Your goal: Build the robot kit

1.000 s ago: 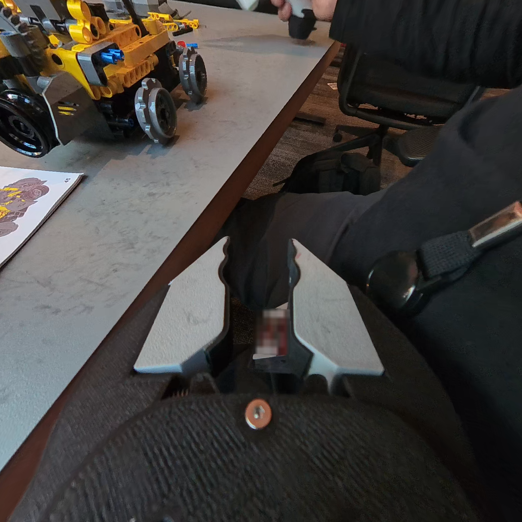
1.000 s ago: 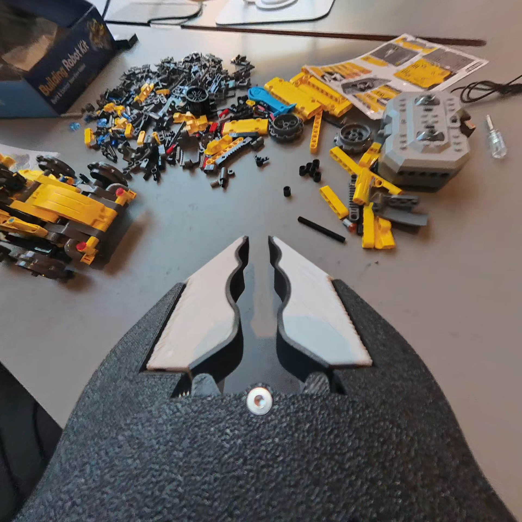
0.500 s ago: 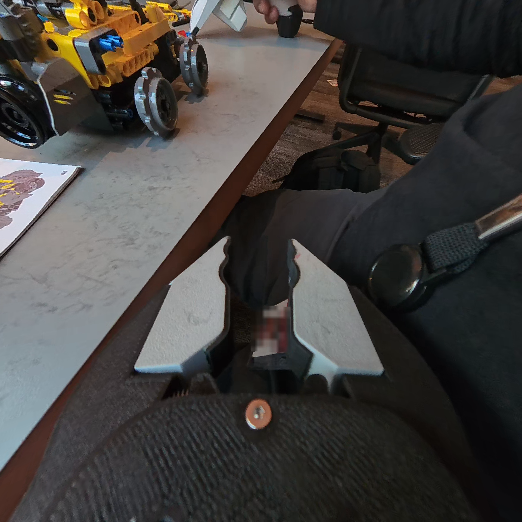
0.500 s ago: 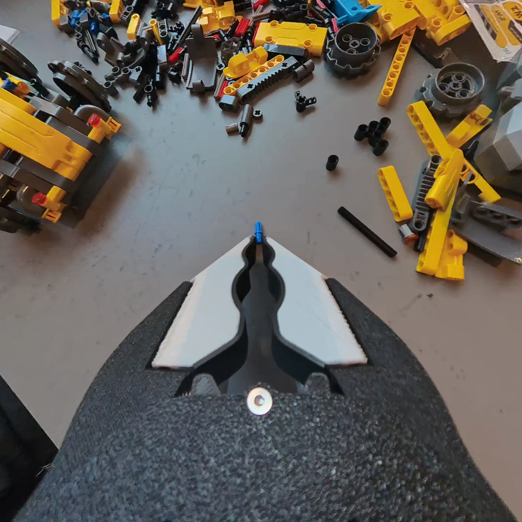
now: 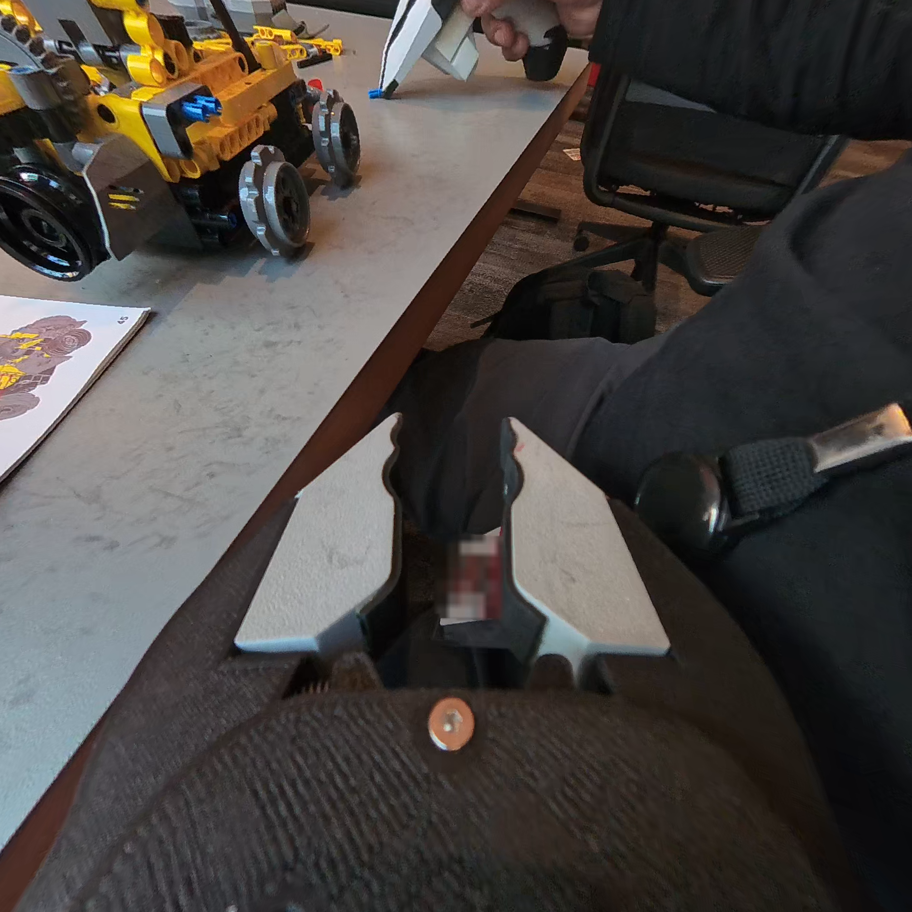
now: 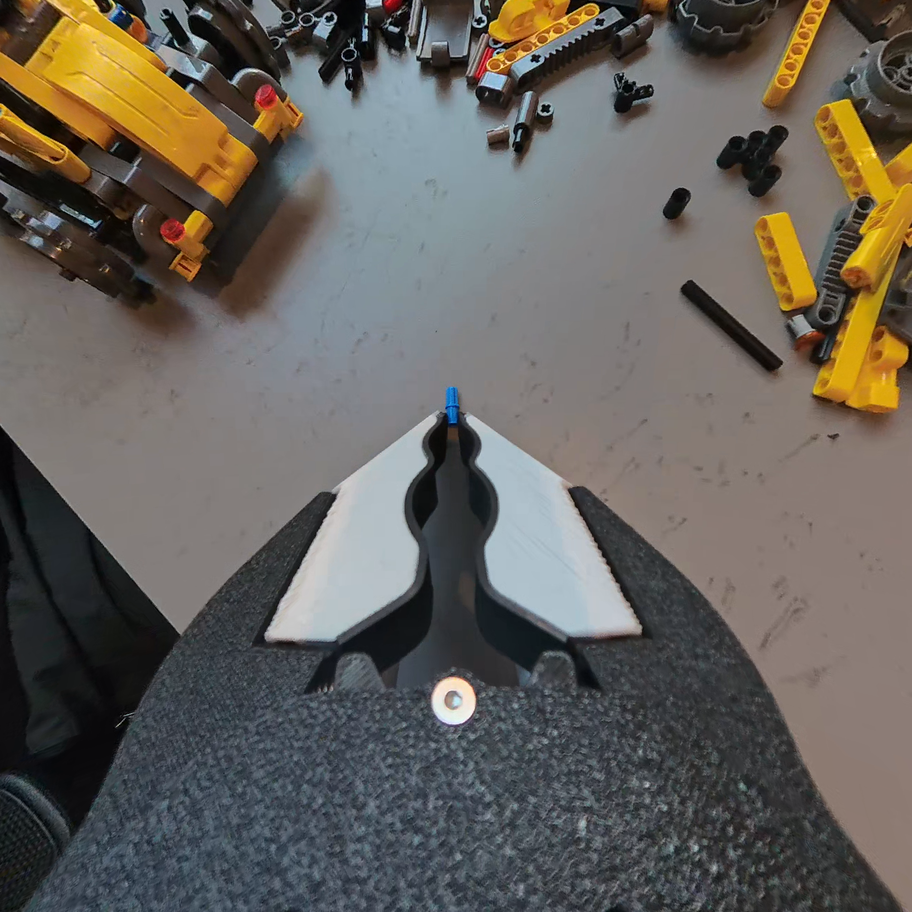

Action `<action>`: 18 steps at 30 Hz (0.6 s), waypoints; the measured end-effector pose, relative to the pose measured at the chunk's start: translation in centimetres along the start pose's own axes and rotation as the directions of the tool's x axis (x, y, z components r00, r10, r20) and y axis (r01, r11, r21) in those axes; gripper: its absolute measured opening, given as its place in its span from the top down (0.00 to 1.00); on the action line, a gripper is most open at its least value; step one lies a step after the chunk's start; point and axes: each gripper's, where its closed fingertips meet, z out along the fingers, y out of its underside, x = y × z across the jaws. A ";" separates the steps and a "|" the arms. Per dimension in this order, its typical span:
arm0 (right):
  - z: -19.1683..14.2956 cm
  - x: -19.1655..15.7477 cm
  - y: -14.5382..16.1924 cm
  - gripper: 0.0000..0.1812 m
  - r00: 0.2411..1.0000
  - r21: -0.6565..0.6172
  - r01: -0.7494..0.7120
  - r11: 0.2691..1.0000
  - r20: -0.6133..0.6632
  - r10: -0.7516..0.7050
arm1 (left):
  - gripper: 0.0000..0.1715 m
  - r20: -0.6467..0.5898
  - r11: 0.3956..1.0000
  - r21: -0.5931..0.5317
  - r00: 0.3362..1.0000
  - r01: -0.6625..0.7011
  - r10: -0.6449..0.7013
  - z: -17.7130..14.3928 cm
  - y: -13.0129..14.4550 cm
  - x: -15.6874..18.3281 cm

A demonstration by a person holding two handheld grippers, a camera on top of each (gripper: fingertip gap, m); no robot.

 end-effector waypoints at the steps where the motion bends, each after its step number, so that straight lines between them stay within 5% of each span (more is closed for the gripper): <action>1: 0.0 0.0 0.0 0.98 1.000 -0.004 0.002 1.000 -0.004 -0.002 | 0.79 -0.002 1.000 0.000 1.000 0.002 -0.002 0.0 0.0 0.0; 18: -2.0 -0.5 -2.9 0.93 0.999 0.133 0.035 0.990 -0.024 -0.032 | 0.79 0.010 1.000 -0.006 1.000 -0.001 0.001 -0.1 0.1 -0.2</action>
